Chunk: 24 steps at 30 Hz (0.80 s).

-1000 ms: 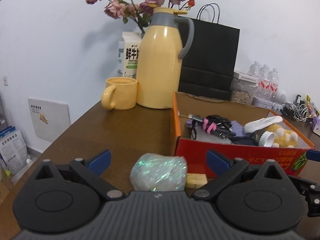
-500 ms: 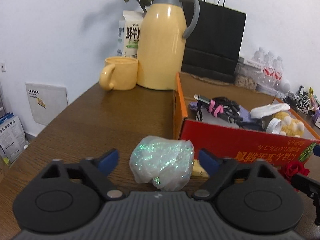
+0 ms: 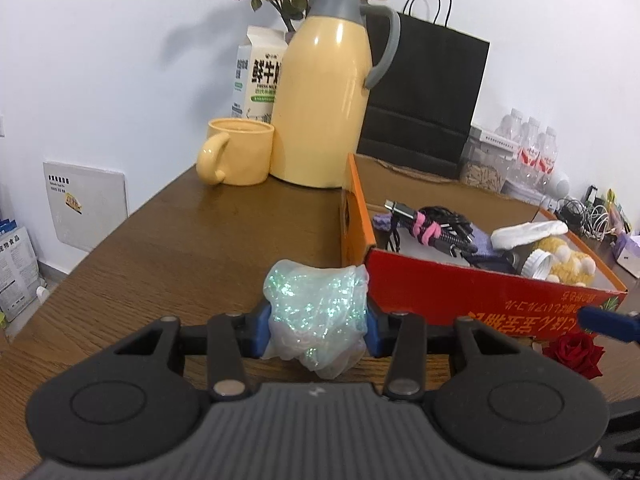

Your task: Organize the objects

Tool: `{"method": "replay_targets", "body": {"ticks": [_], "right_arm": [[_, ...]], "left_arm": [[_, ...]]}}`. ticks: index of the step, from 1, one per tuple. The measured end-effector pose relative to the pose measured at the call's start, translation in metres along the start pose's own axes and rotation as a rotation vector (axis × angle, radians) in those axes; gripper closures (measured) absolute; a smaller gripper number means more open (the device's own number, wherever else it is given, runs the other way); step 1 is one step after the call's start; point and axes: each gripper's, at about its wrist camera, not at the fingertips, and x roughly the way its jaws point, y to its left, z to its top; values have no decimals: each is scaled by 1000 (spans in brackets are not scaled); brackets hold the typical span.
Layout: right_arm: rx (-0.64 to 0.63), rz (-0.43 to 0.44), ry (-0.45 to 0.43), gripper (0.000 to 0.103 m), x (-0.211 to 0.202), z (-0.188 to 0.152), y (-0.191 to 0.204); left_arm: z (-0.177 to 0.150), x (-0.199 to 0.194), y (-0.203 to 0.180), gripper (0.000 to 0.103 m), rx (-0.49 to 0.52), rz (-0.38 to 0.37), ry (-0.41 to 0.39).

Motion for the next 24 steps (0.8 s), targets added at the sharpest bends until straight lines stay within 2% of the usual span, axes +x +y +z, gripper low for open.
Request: {"method": "replay_targets", "body": {"ticks": [2,5,9,11,24], "right_arm": [[-7,4,19,33,4,2,6],[-25,5,59,48,12,4,15],[-34,-22,128,61,27,5,22],[-21,-29,155,71,34,5,22],[23,-40,201,78,51,4,16]], "left_arm": [[1,-3,5,58,-9,-1,-8],[2,-6,14,58,-25,1,-16],[3,-10,22,58,-39,-2,-31],[3,-13,23,58,-43,-4,-42],[3,-23,23,58,-32,-42,-73]]}}
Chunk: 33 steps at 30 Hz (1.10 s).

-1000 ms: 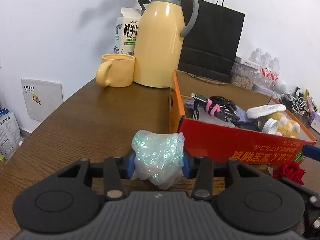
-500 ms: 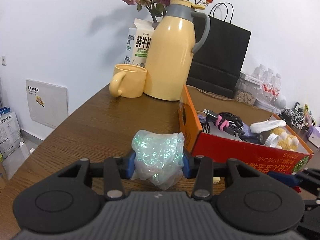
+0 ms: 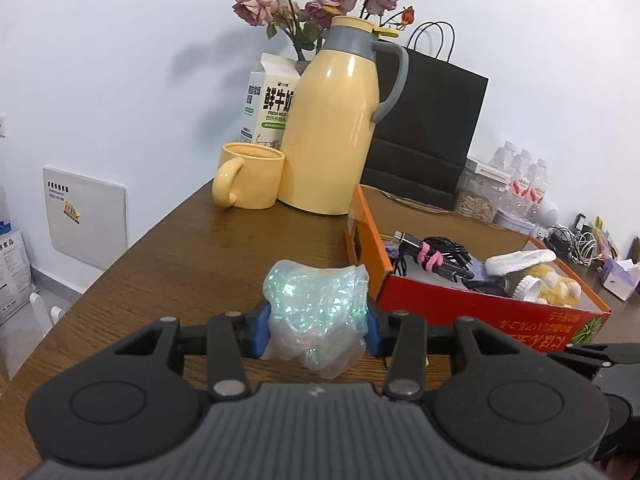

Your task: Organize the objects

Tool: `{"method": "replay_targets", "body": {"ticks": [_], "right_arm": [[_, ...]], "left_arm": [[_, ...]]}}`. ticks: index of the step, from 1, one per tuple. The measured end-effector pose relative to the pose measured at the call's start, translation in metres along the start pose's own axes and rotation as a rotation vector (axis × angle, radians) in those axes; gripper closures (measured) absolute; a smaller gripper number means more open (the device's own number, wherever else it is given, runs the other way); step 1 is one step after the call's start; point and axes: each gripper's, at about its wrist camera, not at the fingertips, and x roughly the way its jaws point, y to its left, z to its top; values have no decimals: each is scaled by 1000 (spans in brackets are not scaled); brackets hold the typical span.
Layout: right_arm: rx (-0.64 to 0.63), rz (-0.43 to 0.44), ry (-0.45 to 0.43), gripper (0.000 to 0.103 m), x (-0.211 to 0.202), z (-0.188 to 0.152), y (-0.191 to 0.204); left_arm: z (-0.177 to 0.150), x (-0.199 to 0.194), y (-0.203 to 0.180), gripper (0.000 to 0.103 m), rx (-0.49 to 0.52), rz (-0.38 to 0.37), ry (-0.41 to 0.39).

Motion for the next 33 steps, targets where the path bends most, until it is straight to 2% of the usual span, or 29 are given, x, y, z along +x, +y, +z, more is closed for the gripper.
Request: {"method": "replay_targets", "body": {"ticks": [9,15,22,33], "right_arm": [[-4,-14,8,82,5,-1,-1],[-8,-1,3,92,5,-2,-1],[-4,25,-27,92,-4,-5,0],[6,64,-123,92,-35,-3,-4]], "left_arm": [[-1,-3,-1,58,3,-9,-9],[-1,-3,-1,58,4,-10,-8],[-2,-3,-1,58,4,-11,-9],[-1,-6,-4,58,18,4,-26]]}}
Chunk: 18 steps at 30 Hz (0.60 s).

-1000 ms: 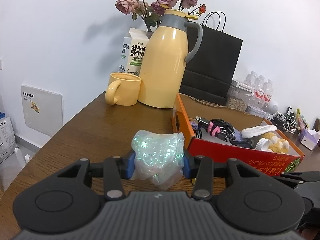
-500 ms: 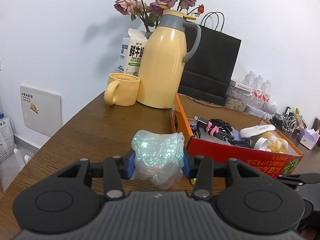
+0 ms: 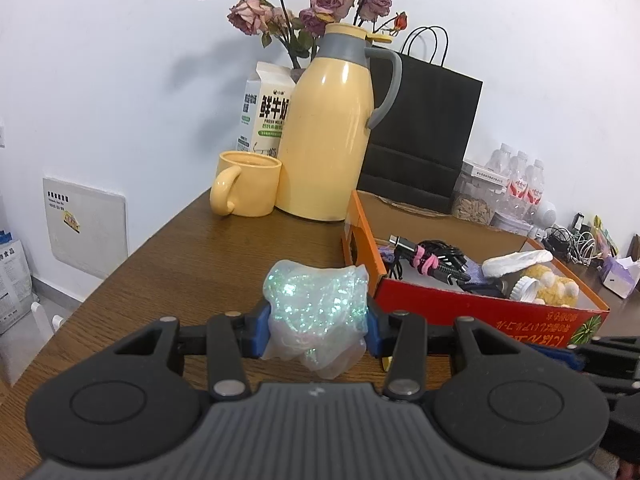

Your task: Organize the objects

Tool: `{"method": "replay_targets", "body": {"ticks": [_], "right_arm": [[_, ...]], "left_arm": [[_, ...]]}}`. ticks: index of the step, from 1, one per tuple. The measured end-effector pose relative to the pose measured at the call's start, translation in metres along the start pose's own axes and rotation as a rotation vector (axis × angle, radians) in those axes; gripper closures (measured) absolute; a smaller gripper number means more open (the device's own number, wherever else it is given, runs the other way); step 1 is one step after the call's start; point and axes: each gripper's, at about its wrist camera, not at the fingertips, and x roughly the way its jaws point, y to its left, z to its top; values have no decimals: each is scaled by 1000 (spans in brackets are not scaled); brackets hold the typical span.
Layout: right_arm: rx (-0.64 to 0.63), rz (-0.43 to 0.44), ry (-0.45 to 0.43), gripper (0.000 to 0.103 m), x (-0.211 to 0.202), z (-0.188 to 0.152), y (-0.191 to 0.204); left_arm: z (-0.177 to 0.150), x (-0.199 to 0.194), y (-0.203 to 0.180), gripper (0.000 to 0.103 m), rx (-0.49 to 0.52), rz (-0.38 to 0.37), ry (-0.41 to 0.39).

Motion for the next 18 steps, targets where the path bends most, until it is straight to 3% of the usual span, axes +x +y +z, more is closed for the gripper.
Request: {"method": "replay_targets", "body": {"ticks": [7,18], "right_arm": [[13,-5,-75,92,-18,11,-16],[44,-56,-154,92,-17,31,-60]], "left_arm": [[7,-4,-16,58,46,6,-22],[34,5,-65,58,114,-52,-43]]}}
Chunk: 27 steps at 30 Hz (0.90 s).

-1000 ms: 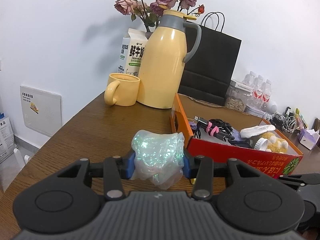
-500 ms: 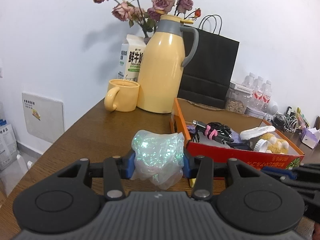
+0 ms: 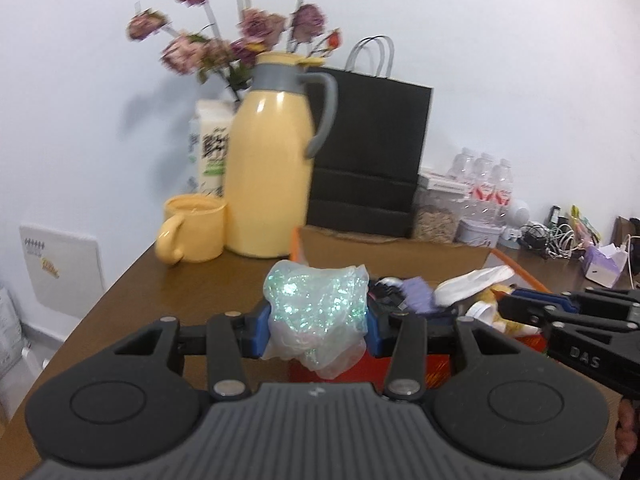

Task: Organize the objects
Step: 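Carry the plastic bag and orange piece into the box and open both grippers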

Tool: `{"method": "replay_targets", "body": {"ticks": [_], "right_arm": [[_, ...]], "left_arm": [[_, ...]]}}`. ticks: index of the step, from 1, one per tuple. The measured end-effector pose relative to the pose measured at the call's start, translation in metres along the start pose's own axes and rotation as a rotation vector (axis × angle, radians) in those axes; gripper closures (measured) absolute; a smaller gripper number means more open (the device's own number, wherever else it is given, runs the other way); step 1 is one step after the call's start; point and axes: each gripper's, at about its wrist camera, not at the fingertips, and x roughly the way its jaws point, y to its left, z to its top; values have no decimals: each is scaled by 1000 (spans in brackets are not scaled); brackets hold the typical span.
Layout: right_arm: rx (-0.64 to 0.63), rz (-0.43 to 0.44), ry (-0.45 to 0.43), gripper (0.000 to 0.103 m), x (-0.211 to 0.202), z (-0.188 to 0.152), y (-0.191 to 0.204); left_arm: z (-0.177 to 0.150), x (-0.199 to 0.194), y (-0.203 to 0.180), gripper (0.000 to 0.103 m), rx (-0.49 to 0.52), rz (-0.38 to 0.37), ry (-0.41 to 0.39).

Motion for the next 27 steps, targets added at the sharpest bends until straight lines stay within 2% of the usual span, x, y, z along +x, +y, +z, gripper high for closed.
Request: {"method": "replay_targets", "body": {"ticks": [4,11,14,21,24,27], "right_arm": [[9,-16,-30,92,6,9,-16],[22,-17,-68,92,28,22,-37],[39,-13,-62,92,41,18,-46],[51,0,-11,92,57,5,-53],[37,-4,0,92,59,1,-50],[31,-9,17,91,61,-2,-48]], "left_arm": [[15,15,-21,58,22,-9,-13],[33,51,-47,58,-12,-16,-32],[31,67,-54,58,-30,-23,-34],[22,89,-62,57,34,-11,-4],[18,91,-59,46,33,-8,0],[16,88,-58,30,50,-2,-20]]}}
